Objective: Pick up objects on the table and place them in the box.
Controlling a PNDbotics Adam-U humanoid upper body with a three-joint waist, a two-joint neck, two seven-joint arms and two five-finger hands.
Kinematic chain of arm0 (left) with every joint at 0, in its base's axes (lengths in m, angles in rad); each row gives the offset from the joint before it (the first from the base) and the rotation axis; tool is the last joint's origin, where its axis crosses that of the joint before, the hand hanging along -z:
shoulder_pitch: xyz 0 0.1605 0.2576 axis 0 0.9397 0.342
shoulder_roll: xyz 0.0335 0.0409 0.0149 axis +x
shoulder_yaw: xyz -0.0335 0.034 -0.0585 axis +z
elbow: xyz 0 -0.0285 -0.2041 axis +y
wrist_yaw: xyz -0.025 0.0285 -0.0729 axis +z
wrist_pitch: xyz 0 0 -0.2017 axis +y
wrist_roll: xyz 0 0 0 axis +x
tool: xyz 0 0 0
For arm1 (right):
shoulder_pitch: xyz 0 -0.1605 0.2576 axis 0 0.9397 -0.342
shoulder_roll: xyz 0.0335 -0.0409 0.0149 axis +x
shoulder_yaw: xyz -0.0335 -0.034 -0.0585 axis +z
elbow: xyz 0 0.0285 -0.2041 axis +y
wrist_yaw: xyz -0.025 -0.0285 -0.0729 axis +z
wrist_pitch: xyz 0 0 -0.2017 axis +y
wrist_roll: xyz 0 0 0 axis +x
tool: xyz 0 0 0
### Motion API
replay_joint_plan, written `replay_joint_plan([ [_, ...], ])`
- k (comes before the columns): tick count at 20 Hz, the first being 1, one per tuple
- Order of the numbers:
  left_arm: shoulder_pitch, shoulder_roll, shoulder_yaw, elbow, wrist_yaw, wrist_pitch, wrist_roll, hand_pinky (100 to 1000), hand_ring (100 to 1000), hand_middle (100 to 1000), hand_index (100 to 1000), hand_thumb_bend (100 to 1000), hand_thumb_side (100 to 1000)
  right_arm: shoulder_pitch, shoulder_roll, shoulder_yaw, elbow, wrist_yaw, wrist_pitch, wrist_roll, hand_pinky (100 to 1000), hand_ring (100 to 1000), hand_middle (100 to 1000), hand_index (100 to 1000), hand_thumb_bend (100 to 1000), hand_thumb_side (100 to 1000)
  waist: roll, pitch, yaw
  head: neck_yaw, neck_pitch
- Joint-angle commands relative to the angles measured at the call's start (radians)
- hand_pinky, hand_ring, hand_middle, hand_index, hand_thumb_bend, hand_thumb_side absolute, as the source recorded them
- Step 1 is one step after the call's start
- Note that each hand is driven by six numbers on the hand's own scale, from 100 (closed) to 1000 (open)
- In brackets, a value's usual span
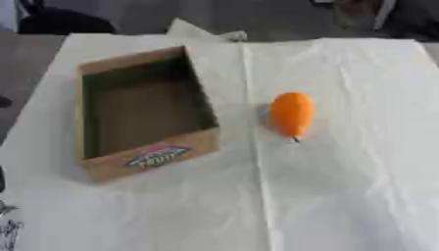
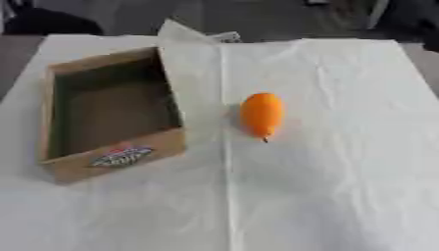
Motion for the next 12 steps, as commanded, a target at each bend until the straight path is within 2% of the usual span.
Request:
replay_joint_plan([
  [1, -0.004, 0.012, 0.009, -0.017, 0.004, 0.001, 0.001, 415, 520, 630, 708, 100, 968, -0.008, -0.017, -0.006, -0.02, -0.001, 0.004, 0.001, 845, 769, 569, 837, 100, 905, -0.001, -0.018, 0.001, -0.015, 0.023],
  [7, -0.001, 0.011, 0.007, -0.017, 0.0, 0.004, -0.002, 413, 518, 630, 706, 100, 970, -0.02, -0.027, -0.001, -0.02, 0.003, 0.017, 0.008, 841, 776, 574, 838, 100, 890, -0.001, -0.011, 0.0, -0.026, 0.019],
  [10, 0.001, 0.017, 0.005, -0.017, -0.001, 0.003, -0.003, 413, 518, 630, 710, 100, 969, -0.048, -0.099, 0.004, -0.02, 0.047, 0.041, 0.004, 843, 789, 601, 843, 100, 830, -0.001, -0.011, -0.005, -0.026, 0.024],
  [12, 0.001, 0.02, 0.003, -0.017, -0.001, 0.002, -0.004, 412, 518, 630, 708, 100, 970, -0.07, -0.173, 0.017, -0.02, 0.116, 0.062, 0.022, 840, 801, 640, 859, 100, 715, -0.001, -0.01, -0.006, -0.029, 0.026],
])
